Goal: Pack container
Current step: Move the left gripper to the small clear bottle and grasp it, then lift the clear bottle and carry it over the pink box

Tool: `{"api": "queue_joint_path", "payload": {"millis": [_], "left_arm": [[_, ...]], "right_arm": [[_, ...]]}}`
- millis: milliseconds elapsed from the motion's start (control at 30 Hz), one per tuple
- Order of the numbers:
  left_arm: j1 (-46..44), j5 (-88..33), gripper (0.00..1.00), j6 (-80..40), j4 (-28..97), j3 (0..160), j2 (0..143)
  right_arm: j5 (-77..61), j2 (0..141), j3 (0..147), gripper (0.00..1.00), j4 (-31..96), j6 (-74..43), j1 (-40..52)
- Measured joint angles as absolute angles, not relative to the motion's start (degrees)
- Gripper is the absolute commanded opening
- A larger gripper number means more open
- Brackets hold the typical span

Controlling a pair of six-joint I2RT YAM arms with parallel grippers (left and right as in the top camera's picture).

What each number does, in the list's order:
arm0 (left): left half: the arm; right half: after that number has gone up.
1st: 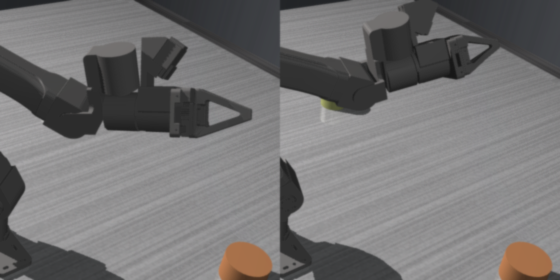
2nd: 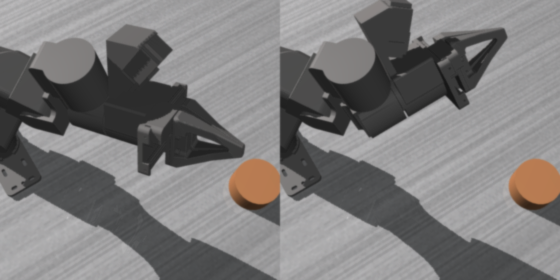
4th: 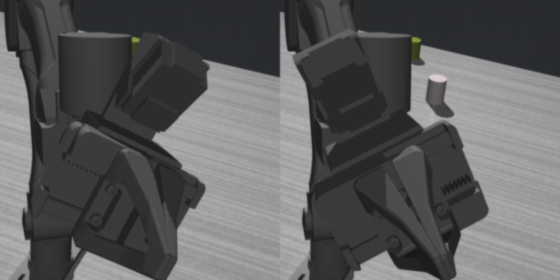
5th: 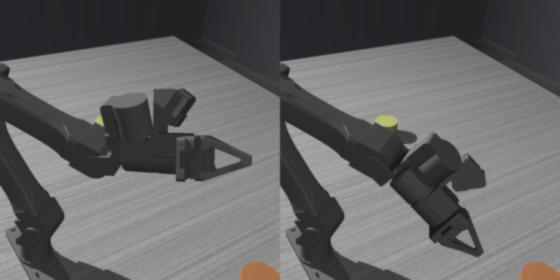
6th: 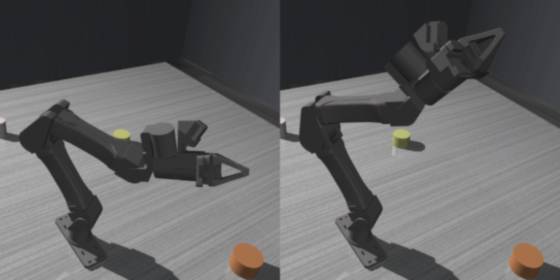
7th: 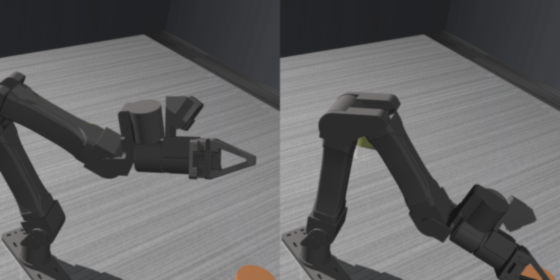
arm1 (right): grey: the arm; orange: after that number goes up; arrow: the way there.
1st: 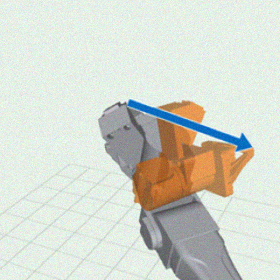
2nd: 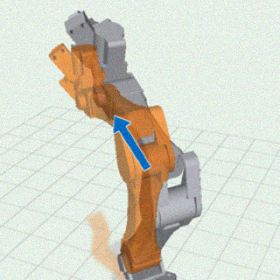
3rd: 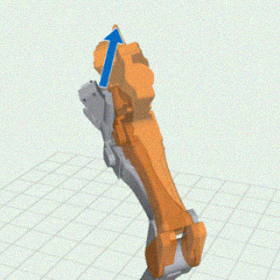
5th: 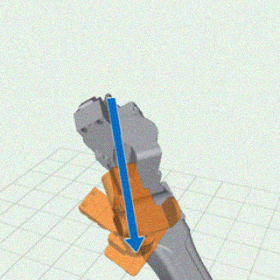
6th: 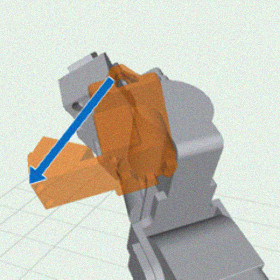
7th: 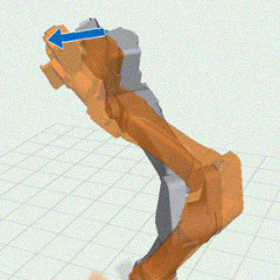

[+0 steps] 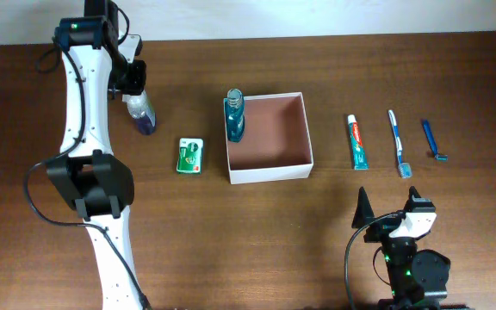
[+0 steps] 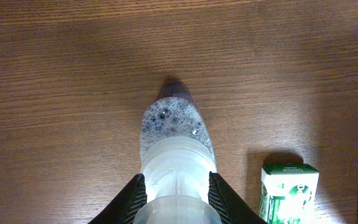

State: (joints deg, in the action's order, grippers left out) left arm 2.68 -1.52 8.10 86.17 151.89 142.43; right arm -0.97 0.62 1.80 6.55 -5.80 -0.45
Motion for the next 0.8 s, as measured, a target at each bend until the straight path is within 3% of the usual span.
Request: {"api": "queue_joint_path", "payload": {"millis": [433, 800], "left_arm": [[0.86, -1.67, 0.01, 0.1, 87.74, 171.06, 141.25], [-15.64, -2.42, 0.01, -3.49, 83.96, 177.93, 131.04]], "right_arm": [[-0.95, 0.62, 1.8, 0.98, 6.55, -5.82, -0.47], [-0.97, 0.62, 1.8, 0.98, 6.55, -5.85, -0.45]]}}
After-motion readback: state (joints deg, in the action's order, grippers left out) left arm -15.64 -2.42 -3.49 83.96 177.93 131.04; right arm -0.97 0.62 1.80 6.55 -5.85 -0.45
